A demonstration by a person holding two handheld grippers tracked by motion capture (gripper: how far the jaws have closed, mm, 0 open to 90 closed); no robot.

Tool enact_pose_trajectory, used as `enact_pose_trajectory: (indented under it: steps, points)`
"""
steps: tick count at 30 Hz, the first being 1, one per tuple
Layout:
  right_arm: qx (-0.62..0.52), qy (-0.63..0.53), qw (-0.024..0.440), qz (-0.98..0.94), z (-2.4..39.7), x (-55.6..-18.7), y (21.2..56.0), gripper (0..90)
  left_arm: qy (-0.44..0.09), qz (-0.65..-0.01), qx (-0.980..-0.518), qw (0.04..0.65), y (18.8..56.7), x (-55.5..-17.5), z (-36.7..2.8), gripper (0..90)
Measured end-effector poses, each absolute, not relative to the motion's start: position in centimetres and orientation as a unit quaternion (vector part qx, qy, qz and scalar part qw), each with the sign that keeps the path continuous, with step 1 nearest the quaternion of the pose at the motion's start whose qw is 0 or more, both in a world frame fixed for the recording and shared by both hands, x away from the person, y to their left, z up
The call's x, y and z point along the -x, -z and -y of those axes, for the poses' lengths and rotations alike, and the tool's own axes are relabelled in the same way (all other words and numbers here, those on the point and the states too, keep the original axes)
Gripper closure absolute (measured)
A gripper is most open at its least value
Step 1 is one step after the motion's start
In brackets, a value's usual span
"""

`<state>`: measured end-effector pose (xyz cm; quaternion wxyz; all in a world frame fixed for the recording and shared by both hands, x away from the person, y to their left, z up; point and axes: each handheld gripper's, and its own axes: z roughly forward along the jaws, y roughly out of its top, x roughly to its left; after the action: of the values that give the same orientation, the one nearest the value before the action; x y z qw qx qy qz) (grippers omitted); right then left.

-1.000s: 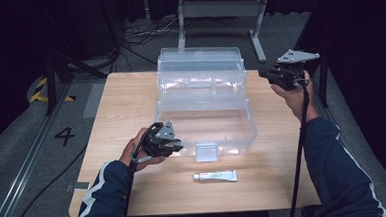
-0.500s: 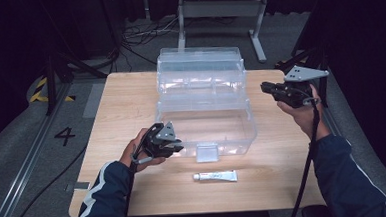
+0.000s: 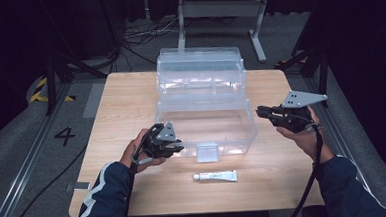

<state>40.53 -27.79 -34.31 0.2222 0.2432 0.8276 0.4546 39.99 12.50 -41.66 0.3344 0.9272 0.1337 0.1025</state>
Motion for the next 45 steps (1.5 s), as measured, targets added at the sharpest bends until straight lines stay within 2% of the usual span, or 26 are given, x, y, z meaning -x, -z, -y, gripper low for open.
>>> enact_pose_trajectory:
  steps: [14,28,38,45]
  points:
    - [-0.190,-0.435,0.157,-0.866,25.3,-37.3,38.0,82.0,-0.115,-0.137,-0.924,0.336,41.6,-39.7,-12.6,73.3]
    - [-0.109,-0.381,0.078,-0.915,19.6,-35.1,41.7,77.4,-0.136,-0.146,-0.919,0.341,41.0,-38.9,-13.1,72.5]
    - [-0.074,-0.333,0.037,-0.939,16.8,-34.8,43.1,70.0,-0.151,-0.152,-0.909,0.357,40.2,-38.3,-13.7,65.5]
    - [-0.064,-0.301,0.020,-0.951,15.3,-35.0,43.7,64.4,-0.172,-0.168,-0.903,0.357,39.9,-37.5,-14.6,55.2]
